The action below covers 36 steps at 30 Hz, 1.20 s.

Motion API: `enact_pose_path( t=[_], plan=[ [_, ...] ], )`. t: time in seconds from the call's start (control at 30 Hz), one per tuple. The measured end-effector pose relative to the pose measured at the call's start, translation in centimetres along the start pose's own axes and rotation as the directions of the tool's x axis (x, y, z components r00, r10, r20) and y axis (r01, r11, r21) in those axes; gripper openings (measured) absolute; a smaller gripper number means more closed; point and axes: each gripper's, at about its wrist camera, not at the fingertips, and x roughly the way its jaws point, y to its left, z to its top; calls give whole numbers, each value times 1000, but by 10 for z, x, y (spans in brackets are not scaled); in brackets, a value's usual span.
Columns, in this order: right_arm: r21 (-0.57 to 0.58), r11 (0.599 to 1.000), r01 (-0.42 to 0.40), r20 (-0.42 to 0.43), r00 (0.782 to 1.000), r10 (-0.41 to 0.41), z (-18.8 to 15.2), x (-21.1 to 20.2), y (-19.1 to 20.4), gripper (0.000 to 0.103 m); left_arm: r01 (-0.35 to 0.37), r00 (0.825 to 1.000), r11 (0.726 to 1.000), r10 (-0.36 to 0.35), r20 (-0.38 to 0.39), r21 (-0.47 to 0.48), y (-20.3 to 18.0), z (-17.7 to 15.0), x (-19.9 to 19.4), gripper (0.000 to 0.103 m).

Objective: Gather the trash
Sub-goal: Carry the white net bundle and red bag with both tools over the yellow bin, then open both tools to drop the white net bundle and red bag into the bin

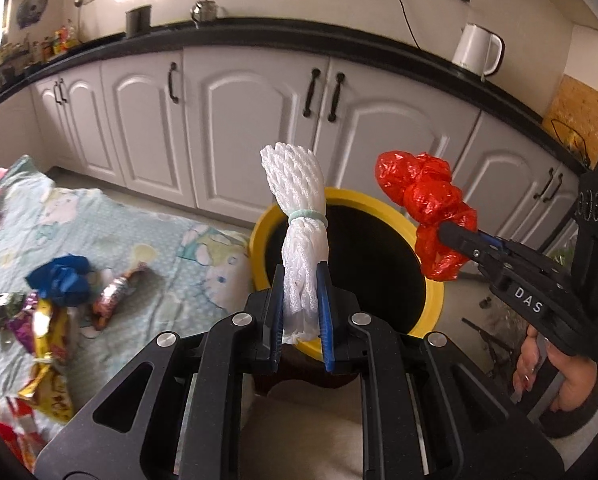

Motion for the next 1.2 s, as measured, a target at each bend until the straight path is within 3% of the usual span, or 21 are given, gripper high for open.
enact_pose_path(
  t=[0.5,0.63,0.7,0.77,0.83,0.9,1.0,1.1,1.2],
  plan=[
    [63,997,42,-126,991,-34,-25,38,-32,16,37,991,999,-36,-126,6,-15,-7,66,10],
    [89,995,51,-126,991,-40,-25,42,-43,18,42,991,999,-40,-130,14,-18,-1,76,11],
    [106,993,54,-125,991,-41,-24,42,-48,26,45,992,999,-43,-122,8,-17,2,80,12],
    [117,991,63,-118,992,-49,-23,40,-52,33,42,992,999,-41,-121,0,-16,4,83,19],
    [122,990,75,-113,992,-61,-22,39,-56,34,35,993,999,-36,-115,-15,-13,6,84,37],
    [127,988,82,-106,992,-69,-21,37,-58,41,27,993,999,-30,-113,-26,-10,8,85,47],
    [135,987,90,-97,992,-78,-20,34,-61,45,17,994,999,-21,-108,-41,-7,7,82,54],
    [142,986,92,-84,993,-81,-19,31,-60,51,5,996,998,-11,-93,-63,-2,5,75,73],
    [146,985,93,-63,994,-84,-16,25,-58,58,-11,998,997,6,-67,-77,2,4,64,85]
  ],
)
